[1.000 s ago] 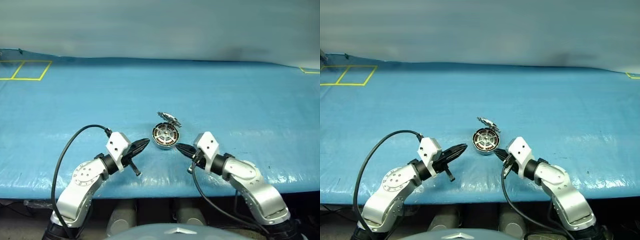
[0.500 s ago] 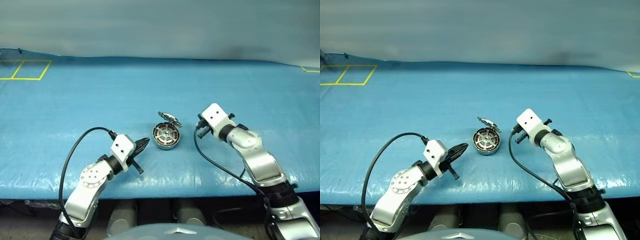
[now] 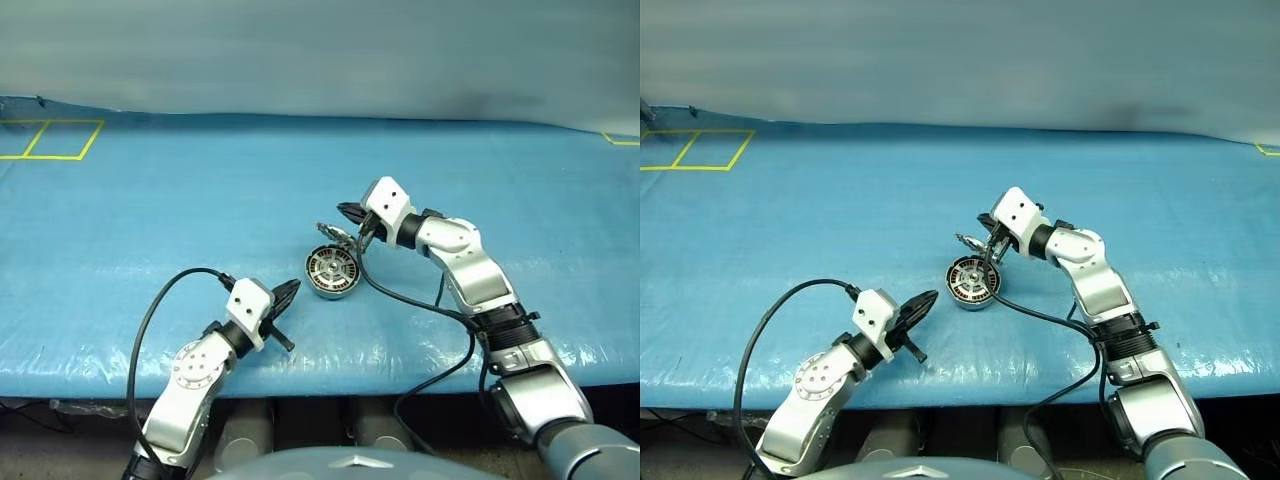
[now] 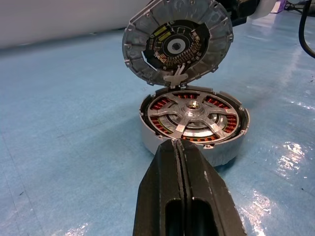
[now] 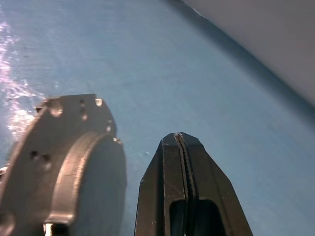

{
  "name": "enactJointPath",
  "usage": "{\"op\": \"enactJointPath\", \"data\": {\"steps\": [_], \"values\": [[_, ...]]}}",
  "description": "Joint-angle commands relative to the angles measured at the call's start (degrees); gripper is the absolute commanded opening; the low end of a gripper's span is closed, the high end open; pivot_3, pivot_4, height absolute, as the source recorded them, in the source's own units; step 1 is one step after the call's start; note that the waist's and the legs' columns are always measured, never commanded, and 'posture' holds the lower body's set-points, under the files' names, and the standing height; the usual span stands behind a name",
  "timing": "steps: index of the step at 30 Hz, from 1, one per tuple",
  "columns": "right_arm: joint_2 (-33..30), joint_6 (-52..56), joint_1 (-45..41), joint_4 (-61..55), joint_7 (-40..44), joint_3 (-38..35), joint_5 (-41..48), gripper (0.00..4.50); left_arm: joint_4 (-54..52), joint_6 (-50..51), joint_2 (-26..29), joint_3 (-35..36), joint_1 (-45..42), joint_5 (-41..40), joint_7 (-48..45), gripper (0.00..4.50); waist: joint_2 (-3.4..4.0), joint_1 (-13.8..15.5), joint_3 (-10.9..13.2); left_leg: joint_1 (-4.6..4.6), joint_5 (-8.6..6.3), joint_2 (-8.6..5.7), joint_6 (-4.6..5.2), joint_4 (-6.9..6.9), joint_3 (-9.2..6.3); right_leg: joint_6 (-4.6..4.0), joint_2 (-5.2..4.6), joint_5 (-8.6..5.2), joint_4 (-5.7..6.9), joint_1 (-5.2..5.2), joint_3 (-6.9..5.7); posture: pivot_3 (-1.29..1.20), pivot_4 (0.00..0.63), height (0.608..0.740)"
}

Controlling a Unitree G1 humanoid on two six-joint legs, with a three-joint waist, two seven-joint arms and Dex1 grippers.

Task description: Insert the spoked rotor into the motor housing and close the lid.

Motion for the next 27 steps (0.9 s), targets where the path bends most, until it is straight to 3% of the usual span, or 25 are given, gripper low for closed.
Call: {"op": "enactJointPath", "data": {"steps": [1, 10, 21, 27], "values": [[0.35, 1.71, -0.52, -1.37, 5.60, -0.02, 3.54, 0.00, -0.59, -1.46, -0.25, -0.42, 0.12, 0.23, -0.06, 0.02, 0.01, -0.03, 0.00, 0.00, 0.00, 0.00, 0.00, 0.00, 0.00, 0.00, 0.00, 0.00, 0.01, 0.00, 0.00, 0.00, 0.150, 0.740], [0.38, 7.87, 6.03, -7.23, 12.27, 2.66, 6.72, 0.00, 0.25, -0.90, 0.16, -0.22, 0.10, 0.09, -0.21, 0.02, 0.03, 0.01, -0.01, 0.02, 0.00, 0.00, 0.00, -0.04, -0.01, -0.01, 0.00, 0.00, 0.02, -0.01, 0.00, 0.00, 0.150, 0.740], [4.24, 9.98, 14.09, -11.98, 7.08, 4.02, 6.57, 0.00, 0.59, -0.08, 0.25, -0.37, -0.31, -0.02, -0.34, 0.02, 0.06, -0.02, -0.04, 0.06, 0.00, 0.02, -0.01, 0.02, 0.00, -0.01, 0.01, -0.01, 0.03, 0.04, 0.01, 0.00, 0.150, 0.740], [1.76, 12.81, 18.54, -19.47, 6.63, 5.31, 6.55, 0.00, -0.38, 0.54, 1.22, -0.19, 0.10, -0.56, -1.29, 0.02, 0.07, 0.10, -0.05, 0.05, 0.00, 0.02, -0.01, 0.01, -0.01, -0.01, 0.01, -0.01, 0.03, 0.02, 0.01, 0.00, 0.150, 0.740]]}}
